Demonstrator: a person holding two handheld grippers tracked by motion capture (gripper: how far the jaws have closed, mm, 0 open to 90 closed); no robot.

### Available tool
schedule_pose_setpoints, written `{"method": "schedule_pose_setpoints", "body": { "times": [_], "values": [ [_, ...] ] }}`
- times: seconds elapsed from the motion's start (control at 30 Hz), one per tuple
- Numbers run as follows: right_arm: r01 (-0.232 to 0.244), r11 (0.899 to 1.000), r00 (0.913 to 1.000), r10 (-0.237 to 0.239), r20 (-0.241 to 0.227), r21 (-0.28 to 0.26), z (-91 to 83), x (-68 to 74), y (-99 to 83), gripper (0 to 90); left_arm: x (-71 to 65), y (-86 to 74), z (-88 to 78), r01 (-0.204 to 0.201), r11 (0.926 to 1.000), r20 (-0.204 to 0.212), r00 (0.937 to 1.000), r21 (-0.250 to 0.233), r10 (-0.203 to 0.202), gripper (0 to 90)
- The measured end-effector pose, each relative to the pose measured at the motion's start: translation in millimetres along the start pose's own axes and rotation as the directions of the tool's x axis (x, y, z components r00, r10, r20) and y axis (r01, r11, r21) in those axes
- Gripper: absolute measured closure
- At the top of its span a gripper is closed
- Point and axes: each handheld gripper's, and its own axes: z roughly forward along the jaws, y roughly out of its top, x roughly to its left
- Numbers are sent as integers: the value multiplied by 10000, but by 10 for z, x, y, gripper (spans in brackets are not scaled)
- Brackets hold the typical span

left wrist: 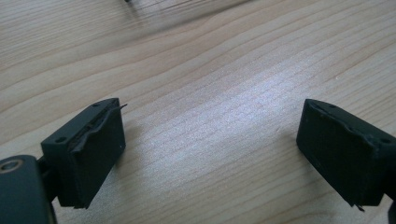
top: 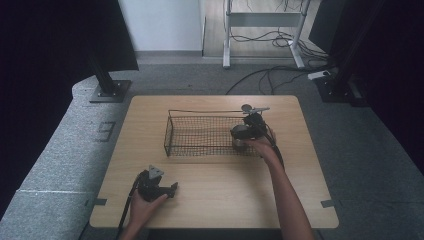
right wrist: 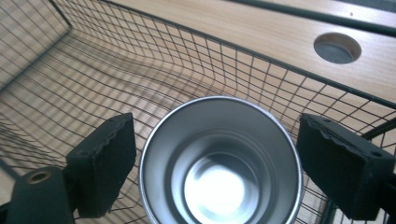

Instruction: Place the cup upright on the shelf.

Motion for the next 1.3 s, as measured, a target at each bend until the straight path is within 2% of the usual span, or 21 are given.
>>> {"method": "schedule_pose_setpoints", "body": {
  "times": [0.33, 0.63, 0.83, 0.97, 1.2, 1.3],
  "values": [
    [30, 9941, 10000, -29, 13, -1086, -181, 35, -45, 133, -1, 0, 0, 8, 10000, 3, 10000, 1, -8, 78],
    [-34, 9902, 10000, 34, -5, -1394, -306, 0, -101, 140, 0, 0, 0, 8, 10000, 5, 10000, 5, -8, 77],
    [-6, 9840, 9999, -19, -134, -1782, -417, 3, -162, 153, 0, 1, 0, 6, 10000, 6, 10000, 4, -6, 78],
    [5, 9815, 9990, -92, -448, -1917, -475, 8, -238, 172, 0, 1, -1, 4, 10000, 3, 10000, 5, -4, 78],
    [102, 9740, 9981, -238, -572, -2264, -600, 40, -393, 193, -1, 0, 1, 21, 10000, 4, 10000, -10, -21, 77],
    [117, 9670, 9977, -282, -613, -2544, -658, 50, -471, 195, -2, 0, 0, 31, 10000, -1, 10000, -10, -31, 77]
  ]
}}
